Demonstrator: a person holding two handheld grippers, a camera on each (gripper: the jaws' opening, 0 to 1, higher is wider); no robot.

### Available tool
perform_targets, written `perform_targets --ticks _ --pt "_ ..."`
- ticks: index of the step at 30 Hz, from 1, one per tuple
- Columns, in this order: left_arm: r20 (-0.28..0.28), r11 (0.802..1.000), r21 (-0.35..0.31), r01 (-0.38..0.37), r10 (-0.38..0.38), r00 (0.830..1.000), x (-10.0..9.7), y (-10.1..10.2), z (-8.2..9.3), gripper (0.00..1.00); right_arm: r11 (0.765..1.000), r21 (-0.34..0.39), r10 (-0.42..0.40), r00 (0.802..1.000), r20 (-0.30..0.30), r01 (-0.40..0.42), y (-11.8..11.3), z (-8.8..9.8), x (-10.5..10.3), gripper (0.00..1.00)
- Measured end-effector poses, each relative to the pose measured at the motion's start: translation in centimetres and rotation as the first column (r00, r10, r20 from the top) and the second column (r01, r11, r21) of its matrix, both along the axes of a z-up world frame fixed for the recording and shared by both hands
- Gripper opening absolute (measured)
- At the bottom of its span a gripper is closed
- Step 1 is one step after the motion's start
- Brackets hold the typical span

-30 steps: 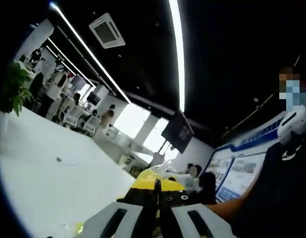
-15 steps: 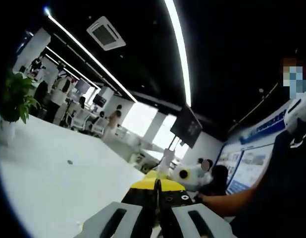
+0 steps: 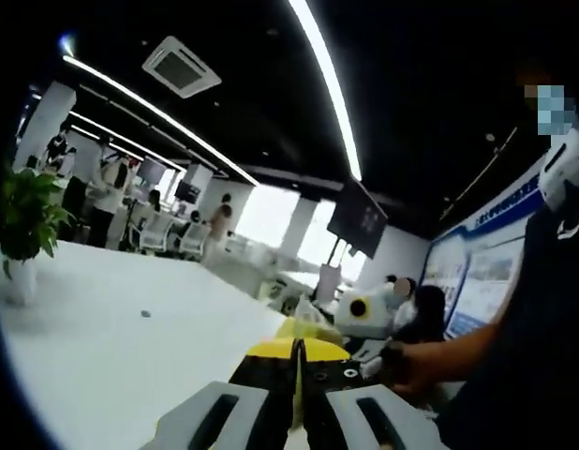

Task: Compare the silicone blocks by pressing each to a similar depth, holding the contact briefly, and releasing to observe deformation and rebound differences across the visible hardness samples.

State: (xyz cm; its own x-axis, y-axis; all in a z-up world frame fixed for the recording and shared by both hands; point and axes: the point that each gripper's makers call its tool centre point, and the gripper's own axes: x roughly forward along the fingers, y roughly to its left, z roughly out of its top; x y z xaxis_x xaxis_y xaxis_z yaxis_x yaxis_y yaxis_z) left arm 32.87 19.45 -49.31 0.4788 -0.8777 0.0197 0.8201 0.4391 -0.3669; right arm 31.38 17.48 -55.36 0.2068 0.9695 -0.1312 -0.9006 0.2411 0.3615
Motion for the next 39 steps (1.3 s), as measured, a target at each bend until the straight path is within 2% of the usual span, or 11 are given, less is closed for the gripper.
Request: perform_targets --ticks 5,6,7,12,13,15,16,20,25,30,39 --pt "-0.017 1.0 0.017 -0.007 0.007 1.0 -0.2 0.2 -0.9 0.0 1.0 -0.025 0.009 1.0 0.006 -0.009 0.1 -0.4 -0.2 0.03" --pt "-0.062 0.999 0.032 0.001 0.001 0.998 -0.6 0.2 -1.5 0.01 1.0 -0.027 0.012 1.0 0.0 -0.012 0.1 -0.5 -0.3 0.03" --pt "-0.068 0.999 0.035 0.006 -0.003 0.998 -0.7 0.2 -1.7 0.01 0.999 -0.033 0.014 1.0 0.001 -0.014 0.1 -0.6 -0.3 0.03" --pt "-0.073 1.0 0.028 0.004 -0.002 0.997 -1.0 0.7 -1.8 0.01 0.998 -0.051 0.039 0.999 -0.001 -0.039 0.5 -0.9 -0.7 0.03" --pt "-0.061 0.999 0.036 0.006 -0.004 0.998 -1.1 0.8 -1.9 0.01 0.998 -0.054 0.042 0.999 0.002 -0.042 0.6 -0.9 -0.7 0.03" --pt "0.036 0.995 0.102 0.023 -0.027 0.999 -1.4 0.8 -2.0 0.02 0.997 -0.058 0.051 0.999 0.012 -0.05 0.8 -1.0 -0.8 0.03" --pt "0.033 0.994 0.106 0.013 -0.017 0.999 -1.4 0.8 -2.0 0.02 0.997 -0.06 0.053 0.999 0.012 -0.052 0.8 -1.0 -0.8 0.03" --pt "-0.038 0.997 0.07 0.022 -0.019 0.999 -1.6 1.0 -2.2 0.02 0.996 -0.065 0.069 0.997 0.023 -0.068 1.0 -1.0 -1.1 0.02" --pt "-0.059 0.998 0.063 0.02 -0.016 0.998 -1.5 1.1 -2.3 0.01 0.995 -0.066 0.071 0.997 0.014 -0.07 1.0 -1.1 -1.1 0.02" --pt "-0.041 0.996 0.089 0.012 -0.008 0.999 -1.3 0.8 -2.7 0.01 0.995 -0.071 0.067 0.998 0.003 -0.067 0.8 -1.4 -1.0 0.02" --pt "-0.067 0.998 0.061 0.003 0.001 0.998 -1.2 0.9 -2.6 0.0 0.997 -0.053 0.058 0.998 -0.009 -0.058 0.8 -1.5 -0.8 0.02"
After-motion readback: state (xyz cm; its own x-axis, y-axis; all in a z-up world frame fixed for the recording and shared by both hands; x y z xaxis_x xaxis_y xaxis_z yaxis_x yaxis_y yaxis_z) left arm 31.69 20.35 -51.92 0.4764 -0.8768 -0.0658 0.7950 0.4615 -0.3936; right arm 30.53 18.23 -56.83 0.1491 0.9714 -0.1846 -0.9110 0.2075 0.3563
